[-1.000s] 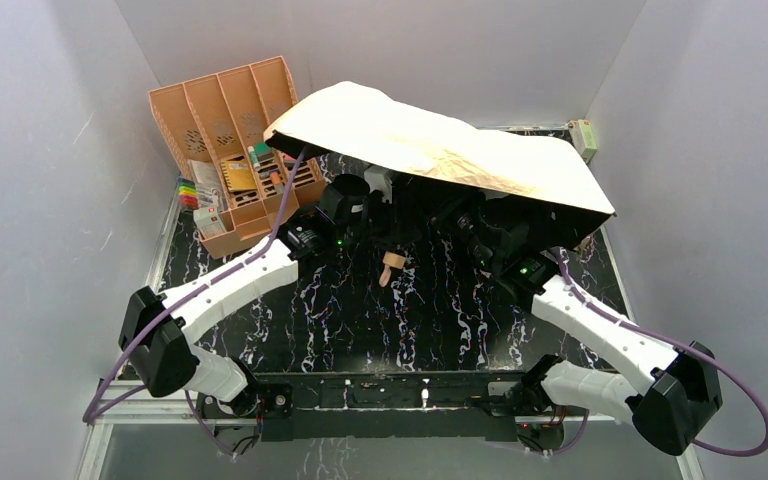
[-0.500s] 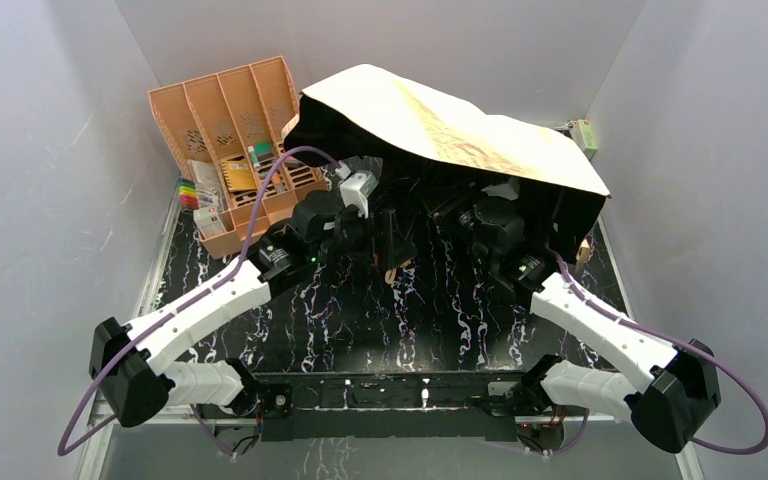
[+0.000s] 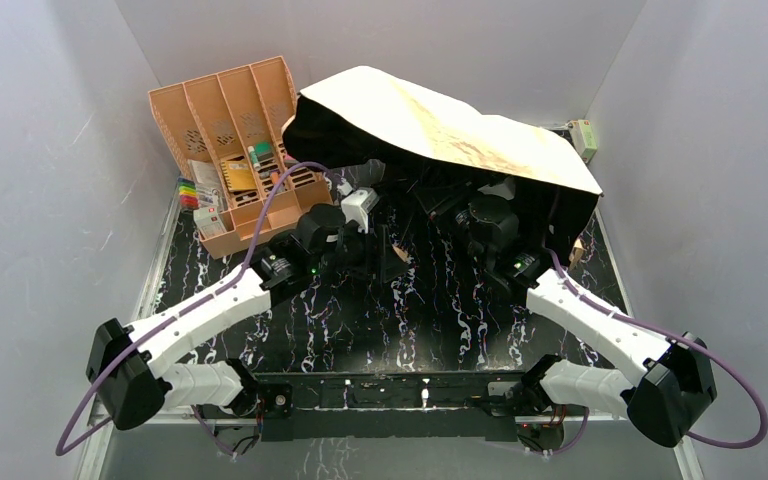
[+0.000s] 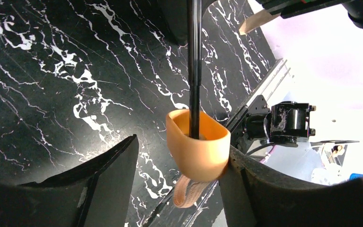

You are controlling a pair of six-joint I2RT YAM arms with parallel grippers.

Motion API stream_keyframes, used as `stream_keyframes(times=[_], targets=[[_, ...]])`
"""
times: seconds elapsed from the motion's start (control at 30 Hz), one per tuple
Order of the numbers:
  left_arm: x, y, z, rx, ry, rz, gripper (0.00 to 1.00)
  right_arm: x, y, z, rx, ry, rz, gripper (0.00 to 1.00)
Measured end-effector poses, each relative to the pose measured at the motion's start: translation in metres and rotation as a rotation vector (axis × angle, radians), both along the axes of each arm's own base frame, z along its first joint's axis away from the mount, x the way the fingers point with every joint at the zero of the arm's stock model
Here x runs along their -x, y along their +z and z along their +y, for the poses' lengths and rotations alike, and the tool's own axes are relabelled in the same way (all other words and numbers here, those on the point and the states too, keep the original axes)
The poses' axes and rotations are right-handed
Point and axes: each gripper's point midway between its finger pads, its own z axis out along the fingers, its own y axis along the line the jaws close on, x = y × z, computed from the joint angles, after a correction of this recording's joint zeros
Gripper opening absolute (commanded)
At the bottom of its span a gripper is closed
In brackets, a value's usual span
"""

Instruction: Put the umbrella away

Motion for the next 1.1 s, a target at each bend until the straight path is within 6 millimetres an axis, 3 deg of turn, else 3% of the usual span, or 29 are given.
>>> stream_keyframes(times=[0.13,0.37,0.83,1.1], targets=[[-0.004,-0.001,-0.005,-0.011,-0.007,-0.006,0.38,-0.001,0.0,-0.002,0.002,-0.005,0.0,0.0],[-0.008,0.006,-0.01,-0.015,-0.023,-0.033,0.0,-0.004,0.001,-0.005,0.0,-0.018,-0.003,0.0],[-0.026,0.012,-0.008,-0.151,0.025,-0.094,0.0,-0.006,0.001,0.002,-0.06,0.013,0.029,0.0],[-0.034,-0.011,-0.008,-0.247,0.021,-0.085,0.0,-0.004,-0.01,0.001,-0.022,-0.004,0.038,0.0]])
